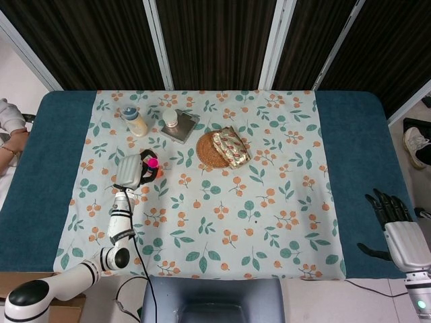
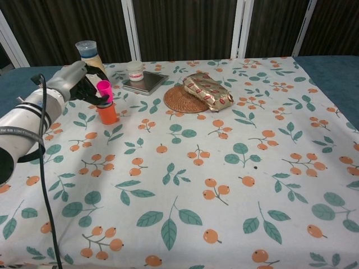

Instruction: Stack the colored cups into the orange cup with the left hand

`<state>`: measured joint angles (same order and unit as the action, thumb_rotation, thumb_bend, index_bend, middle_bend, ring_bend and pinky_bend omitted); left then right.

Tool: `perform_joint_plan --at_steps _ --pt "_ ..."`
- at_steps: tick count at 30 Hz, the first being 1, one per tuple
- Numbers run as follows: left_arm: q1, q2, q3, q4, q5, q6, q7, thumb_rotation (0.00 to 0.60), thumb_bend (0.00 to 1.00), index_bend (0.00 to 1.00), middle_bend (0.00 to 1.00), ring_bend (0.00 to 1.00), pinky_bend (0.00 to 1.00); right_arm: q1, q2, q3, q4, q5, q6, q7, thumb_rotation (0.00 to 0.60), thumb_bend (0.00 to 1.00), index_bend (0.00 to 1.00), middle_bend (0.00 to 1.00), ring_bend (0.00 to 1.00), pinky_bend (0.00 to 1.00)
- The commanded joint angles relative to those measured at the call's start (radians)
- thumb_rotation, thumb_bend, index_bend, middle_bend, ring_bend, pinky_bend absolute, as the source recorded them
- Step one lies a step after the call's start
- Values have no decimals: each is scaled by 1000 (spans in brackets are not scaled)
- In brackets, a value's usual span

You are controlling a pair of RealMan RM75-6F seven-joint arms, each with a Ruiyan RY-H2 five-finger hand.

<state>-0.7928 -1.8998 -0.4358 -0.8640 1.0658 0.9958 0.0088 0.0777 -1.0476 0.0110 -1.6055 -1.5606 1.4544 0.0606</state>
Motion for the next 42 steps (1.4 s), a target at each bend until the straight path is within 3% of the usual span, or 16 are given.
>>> perform_joint_plan --at_steps 1,9,10,13,14,21,23,25,27,28,29,31,33,36,38,42 --pt "-7 -12 10 33 3 -12 -18 600 387 643 1000 1000 1000 1 0 0 0 0 -2 -1 600 185 0 0 0 0" --pt "-6 -11 25 65 6 -34 -41 600 390 623 1000 1000 1000 2 -4 2 0 4 -5 -11 600 185 0 0 0 0" --pt "-4 -8 28 63 2 -43 -39 600 391 540 1000 1000 1000 2 -5 2 0 4 -5 -13 600 185 0 0 0 0" --pt "3 8 33 38 -24 -79 -9 600 387 112 1000 1000 1000 2 -7 1 -1 5 -8 -17 600 185 0 0 0 0" --pt "6 15 30 23 -31 -78 -4 600 384 27 1000 1000 1000 3 -7 1 -1 5 -9 -18 600 185 0 0 0 0" --pt "61 105 53 -146 34 27 -19 600 377 0 1000 1000 1000 1 -7 -2 -1 0 -7 -22 600 185 0 0 0 0" --pt "109 164 94 -240 104 100 -36 600 376 0 1000 1000 1000 1 -6 -4 -2 -2 -8 -21 600 185 0 0 0 0" --pt "195 273 182 -389 224 197 -85 600 374 0 946 988 1000 -1 -5 -5 -2 -5 -5 -22 600 185 0 0 0 0" --pt "293 419 313 -545 352 269 -123 600 375 0 677 792 937 -2 -7 -7 -2 -6 -5 -29 600 185 0 0 0 0" --pt "331 484 374 -596 409 297 -139 600 376 0 415 515 742 -3 -8 -9 -4 -6 -6 -34 600 185 0 0 0 0" --pt "383 555 450 -634 484 350 -158 600 378 0 232 273 500 -4 -9 -12 -6 -7 -8 -42 600 185 0 0 0 0" --pt "470 624 543 -635 555 442 -150 600 379 0 74 48 185 -4 -13 -16 -8 -11 -10 -56 600 185 0 0 0 0" --pt "574 654 607 -599 582 549 -112 600 381 0 24 7 108 -5 -21 -18 -11 -19 -6 -71 600 185 0 0 0 0" --pt "628 670 636 -572 640 632 -90 600 384 0 0 0 85 -6 -40 -19 -4 -34 6 -86 600 186 0 0 0 0" --pt "642 659 613 -558 658 691 -121 600 387 0 0 0 87 -5 -47 -24 -7 -38 0 -91 600 185 0 0 0 0" --pt "673 644 577 -515 648 732 -46 600 389 0 0 0 76 -6 -55 -34 -6 -47 -7 -124 600 185 0 0 0 0"
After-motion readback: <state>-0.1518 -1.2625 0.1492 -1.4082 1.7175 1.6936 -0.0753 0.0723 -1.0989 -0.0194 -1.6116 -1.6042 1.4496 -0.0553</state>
